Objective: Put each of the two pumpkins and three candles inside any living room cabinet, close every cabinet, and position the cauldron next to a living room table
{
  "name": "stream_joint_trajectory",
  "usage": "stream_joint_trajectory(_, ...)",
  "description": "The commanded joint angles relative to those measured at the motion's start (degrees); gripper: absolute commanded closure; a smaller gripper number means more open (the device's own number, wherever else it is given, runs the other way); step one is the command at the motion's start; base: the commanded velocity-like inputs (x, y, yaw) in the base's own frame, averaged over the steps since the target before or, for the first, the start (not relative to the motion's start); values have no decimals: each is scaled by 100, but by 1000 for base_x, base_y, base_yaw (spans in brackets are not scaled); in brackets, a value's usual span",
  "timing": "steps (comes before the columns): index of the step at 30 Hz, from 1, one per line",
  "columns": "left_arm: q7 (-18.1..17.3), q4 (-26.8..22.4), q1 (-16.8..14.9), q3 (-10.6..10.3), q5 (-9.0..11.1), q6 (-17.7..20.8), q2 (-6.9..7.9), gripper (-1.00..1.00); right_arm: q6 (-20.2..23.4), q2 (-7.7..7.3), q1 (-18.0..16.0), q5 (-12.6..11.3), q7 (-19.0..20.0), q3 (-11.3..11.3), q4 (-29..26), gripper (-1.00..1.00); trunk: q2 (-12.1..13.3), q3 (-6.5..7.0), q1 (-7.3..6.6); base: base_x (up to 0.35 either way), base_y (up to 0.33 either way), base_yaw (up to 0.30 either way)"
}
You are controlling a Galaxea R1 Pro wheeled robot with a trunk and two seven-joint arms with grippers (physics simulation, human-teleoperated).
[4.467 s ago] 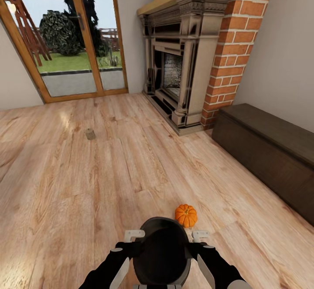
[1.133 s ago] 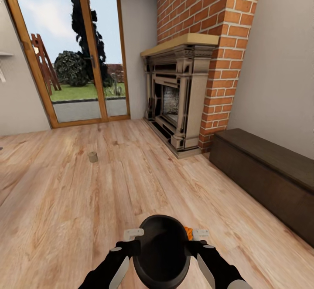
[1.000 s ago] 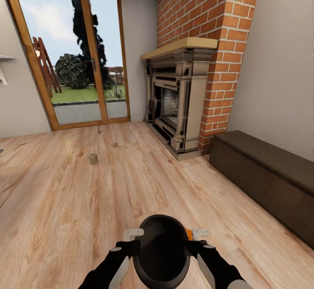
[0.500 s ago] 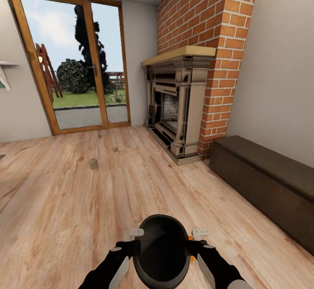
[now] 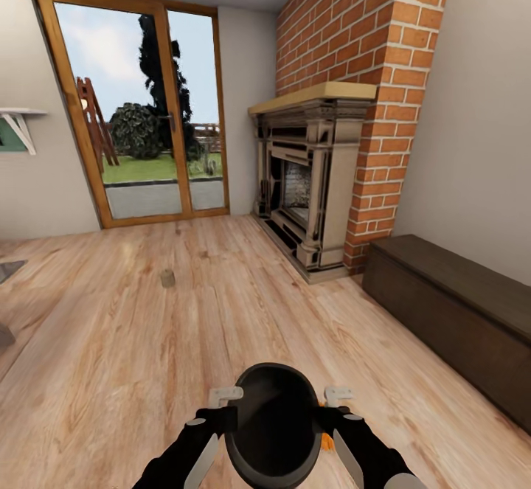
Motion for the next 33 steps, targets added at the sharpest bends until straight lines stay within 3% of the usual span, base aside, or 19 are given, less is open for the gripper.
stream_joint_trajectory(1,67,-11,-3,-27,8,29,8,100,33,-5,-3,-29,-21,16,-23,100,-3,-1,-2,0,0,236)
stream_joint_trajectory(20,70,-15,-3,-27,8,28,7,100,38,-4,-3,-29,-30,30,-23,100,-3,81,-2,0,3,243)
stream_joint_trajectory(33,69,-15,-3,-27,8,28,7,100,45,-4,-3,-29,-30,36,-23,100,-3,137,-2,17,136,243)
